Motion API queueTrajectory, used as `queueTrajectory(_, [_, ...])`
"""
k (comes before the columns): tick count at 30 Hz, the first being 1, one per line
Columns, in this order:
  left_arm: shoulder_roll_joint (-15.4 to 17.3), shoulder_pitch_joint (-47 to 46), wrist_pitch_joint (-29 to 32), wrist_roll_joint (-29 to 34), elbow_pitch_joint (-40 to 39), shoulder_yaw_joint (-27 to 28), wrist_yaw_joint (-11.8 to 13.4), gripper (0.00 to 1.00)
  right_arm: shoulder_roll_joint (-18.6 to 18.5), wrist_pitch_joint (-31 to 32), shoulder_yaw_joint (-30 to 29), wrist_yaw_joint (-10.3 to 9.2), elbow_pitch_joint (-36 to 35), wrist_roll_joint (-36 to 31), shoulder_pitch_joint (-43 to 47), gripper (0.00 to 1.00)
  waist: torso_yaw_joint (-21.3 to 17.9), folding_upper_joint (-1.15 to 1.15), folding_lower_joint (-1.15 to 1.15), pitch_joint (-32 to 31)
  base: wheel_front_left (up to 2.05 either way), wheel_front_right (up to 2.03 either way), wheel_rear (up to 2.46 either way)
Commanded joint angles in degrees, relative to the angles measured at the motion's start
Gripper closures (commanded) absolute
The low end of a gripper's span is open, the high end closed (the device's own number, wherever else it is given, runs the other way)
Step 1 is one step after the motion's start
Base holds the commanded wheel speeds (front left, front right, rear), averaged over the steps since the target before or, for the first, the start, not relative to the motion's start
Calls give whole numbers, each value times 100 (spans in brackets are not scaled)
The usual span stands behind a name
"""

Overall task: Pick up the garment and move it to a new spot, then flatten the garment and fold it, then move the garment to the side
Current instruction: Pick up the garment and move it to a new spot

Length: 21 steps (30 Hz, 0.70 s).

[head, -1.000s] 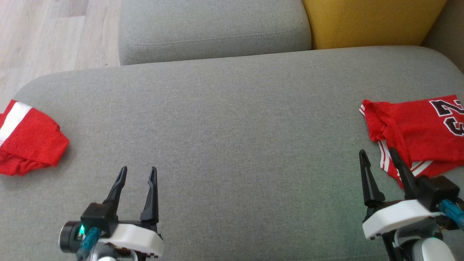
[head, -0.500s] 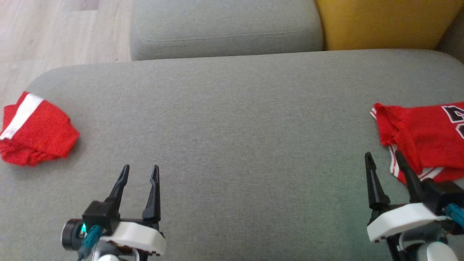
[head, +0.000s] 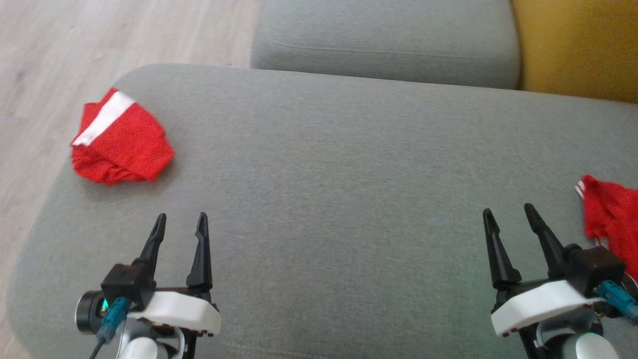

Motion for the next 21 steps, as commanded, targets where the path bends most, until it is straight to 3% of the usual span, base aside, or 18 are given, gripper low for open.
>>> queueTrajectory(1, [88, -343, -9, -30, -154, 219, 21, 0, -28, 18, 141, 37, -246, 46, -153, 0, 195, 0, 0, -26, 0, 0, 0])
queueTrajectory(11, [93, -358, -23, -69, -162, 238, -2, 0, -28, 38, 132, 37, -299, 62, -129, 0, 456, 0, 0, -9, 0, 0, 0])
queueTrajectory(21, [23, -602, -33, -85, -133, 289, -26, 0, -28, 125, 144, 37, -407, 64, -238, 0, 420, 0, 0, 309, 0, 0, 0])
